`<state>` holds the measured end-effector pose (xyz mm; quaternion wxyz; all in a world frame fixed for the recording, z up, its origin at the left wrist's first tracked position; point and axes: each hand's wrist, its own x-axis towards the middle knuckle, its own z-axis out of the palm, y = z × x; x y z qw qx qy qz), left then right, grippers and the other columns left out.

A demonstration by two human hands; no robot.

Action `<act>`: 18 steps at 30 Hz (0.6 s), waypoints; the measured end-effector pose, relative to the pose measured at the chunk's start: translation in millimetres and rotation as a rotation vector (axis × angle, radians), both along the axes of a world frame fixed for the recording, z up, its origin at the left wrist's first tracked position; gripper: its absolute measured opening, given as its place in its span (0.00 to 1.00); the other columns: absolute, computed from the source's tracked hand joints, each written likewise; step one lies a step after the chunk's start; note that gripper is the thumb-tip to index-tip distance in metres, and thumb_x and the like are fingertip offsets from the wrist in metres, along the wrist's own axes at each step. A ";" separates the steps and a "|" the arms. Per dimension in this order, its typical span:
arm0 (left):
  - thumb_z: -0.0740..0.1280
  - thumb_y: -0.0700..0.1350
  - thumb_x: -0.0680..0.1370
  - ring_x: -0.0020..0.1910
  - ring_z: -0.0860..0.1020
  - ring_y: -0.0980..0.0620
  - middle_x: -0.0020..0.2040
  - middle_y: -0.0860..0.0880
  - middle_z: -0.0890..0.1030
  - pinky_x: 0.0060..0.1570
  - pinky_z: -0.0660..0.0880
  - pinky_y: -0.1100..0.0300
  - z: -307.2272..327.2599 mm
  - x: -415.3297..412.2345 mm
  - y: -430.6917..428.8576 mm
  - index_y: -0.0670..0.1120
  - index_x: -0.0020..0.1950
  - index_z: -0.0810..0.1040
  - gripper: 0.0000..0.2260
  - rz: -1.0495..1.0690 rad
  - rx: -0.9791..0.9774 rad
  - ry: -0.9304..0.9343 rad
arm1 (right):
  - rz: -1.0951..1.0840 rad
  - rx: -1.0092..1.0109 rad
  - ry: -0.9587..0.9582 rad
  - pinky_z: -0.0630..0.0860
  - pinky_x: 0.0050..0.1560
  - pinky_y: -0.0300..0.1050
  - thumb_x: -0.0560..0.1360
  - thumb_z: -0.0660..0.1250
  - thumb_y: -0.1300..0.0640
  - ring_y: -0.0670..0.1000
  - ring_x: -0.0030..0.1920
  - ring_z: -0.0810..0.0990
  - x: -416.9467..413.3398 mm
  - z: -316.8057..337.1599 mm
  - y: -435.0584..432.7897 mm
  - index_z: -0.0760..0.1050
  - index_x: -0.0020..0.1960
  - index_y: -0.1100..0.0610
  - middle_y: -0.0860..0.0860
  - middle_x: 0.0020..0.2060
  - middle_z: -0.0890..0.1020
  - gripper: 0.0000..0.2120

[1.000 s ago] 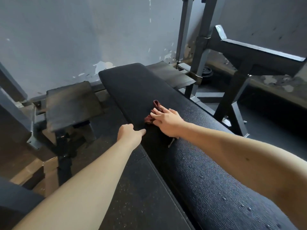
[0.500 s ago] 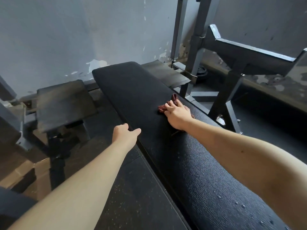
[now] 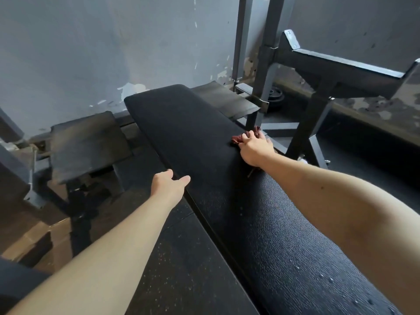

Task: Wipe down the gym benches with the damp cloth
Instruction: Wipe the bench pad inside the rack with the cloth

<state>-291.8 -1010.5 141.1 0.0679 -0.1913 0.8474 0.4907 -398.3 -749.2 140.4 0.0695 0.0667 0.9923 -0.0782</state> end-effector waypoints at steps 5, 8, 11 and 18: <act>0.70 0.52 0.80 0.75 0.68 0.43 0.80 0.47 0.64 0.71 0.67 0.51 2.3 2.0 1.9 0.45 0.81 0.63 0.32 -0.016 -0.024 0.001 | 0.197 0.041 0.064 0.58 0.74 0.64 0.81 0.50 0.47 0.60 0.78 0.54 54.2 -1.7 -46.6 0.69 0.71 0.50 0.51 0.74 0.66 0.22; 0.67 0.54 0.82 0.75 0.68 0.42 0.80 0.46 0.62 0.69 0.69 0.50 0.1 3.5 3.4 0.47 0.82 0.61 0.31 -0.022 -0.053 0.001 | 0.365 -0.061 0.049 0.46 0.80 0.61 0.85 0.52 0.48 0.57 0.83 0.44 99.3 -2.7 -88.6 0.60 0.80 0.50 0.49 0.83 0.56 0.24; 0.62 0.54 0.84 0.74 0.68 0.42 0.80 0.44 0.62 0.67 0.69 0.51 -5.7 5.0 6.6 0.49 0.82 0.59 0.28 -0.006 -0.063 -0.001 | 0.444 -0.090 0.040 0.41 0.81 0.57 0.86 0.51 0.46 0.54 0.83 0.41 107.9 -2.2 -92.8 0.57 0.83 0.46 0.47 0.83 0.52 0.25; 0.55 0.52 0.84 0.69 0.71 0.40 0.74 0.42 0.67 0.68 0.71 0.45 -9.8 4.7 8.0 0.51 0.82 0.58 0.26 0.020 -0.065 -0.020 | 0.233 0.019 0.062 0.46 0.80 0.62 0.85 0.49 0.46 0.57 0.83 0.46 50.6 -1.9 -38.1 0.58 0.82 0.46 0.47 0.83 0.55 0.25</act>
